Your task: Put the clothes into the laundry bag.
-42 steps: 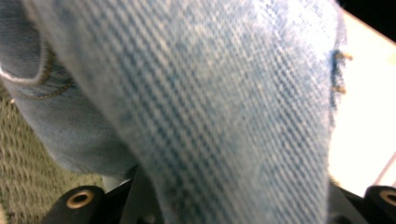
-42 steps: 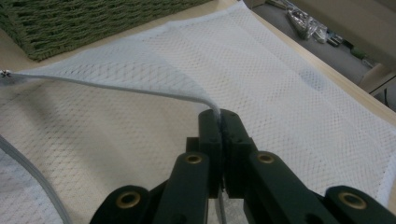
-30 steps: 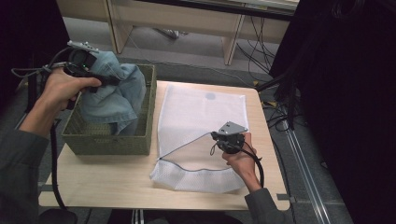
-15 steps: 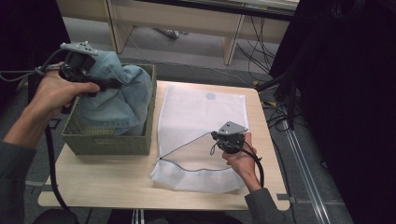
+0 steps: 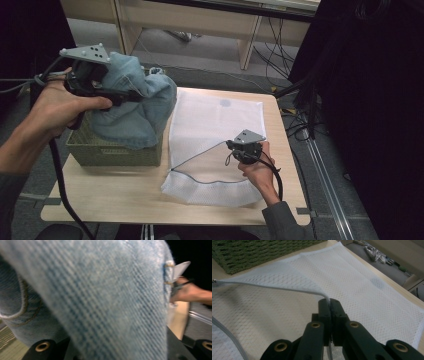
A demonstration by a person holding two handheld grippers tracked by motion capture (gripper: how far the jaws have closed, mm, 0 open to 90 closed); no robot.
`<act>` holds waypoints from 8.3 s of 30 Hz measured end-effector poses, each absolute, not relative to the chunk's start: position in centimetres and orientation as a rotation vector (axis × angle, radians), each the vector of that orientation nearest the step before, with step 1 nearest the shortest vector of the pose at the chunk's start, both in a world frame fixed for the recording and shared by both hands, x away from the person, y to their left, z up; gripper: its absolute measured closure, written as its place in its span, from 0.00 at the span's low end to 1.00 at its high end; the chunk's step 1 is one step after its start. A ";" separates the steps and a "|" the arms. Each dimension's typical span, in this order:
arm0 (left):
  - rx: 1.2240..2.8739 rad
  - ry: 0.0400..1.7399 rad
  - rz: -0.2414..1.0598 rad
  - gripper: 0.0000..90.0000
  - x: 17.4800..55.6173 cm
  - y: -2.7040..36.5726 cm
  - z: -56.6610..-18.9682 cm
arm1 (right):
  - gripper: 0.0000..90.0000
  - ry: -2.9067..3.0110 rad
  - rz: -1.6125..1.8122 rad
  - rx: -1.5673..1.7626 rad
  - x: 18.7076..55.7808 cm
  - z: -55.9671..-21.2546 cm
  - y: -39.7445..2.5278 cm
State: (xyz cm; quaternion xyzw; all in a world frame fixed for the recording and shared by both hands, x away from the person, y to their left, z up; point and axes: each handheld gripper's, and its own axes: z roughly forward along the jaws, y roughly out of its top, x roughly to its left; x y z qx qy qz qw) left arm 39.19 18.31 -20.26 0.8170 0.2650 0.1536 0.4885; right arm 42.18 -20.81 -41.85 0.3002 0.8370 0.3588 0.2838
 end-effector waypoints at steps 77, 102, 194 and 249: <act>2.369 0.471 -0.046 0.37 38.6 -3.1 -46.8 | 1.00 2.209 1.054 0.842 42.1 -40.9 -21.8; 2.393 0.367 0.027 0.83 37.6 -3.3 -43.8 | 1.00 2.197 1.054 0.810 41.7 -40.5 -21.7; 2.253 0.488 0.305 0.96 43.3 5.2 -40.2 | 0.78 2.406 0.805 0.921 41.8 -44.8 -17.2; 2.225 0.648 0.297 0.70 42.9 4.5 -43.5 | 0.86 2.422 0.841 0.860 41.7 -44.9 -17.2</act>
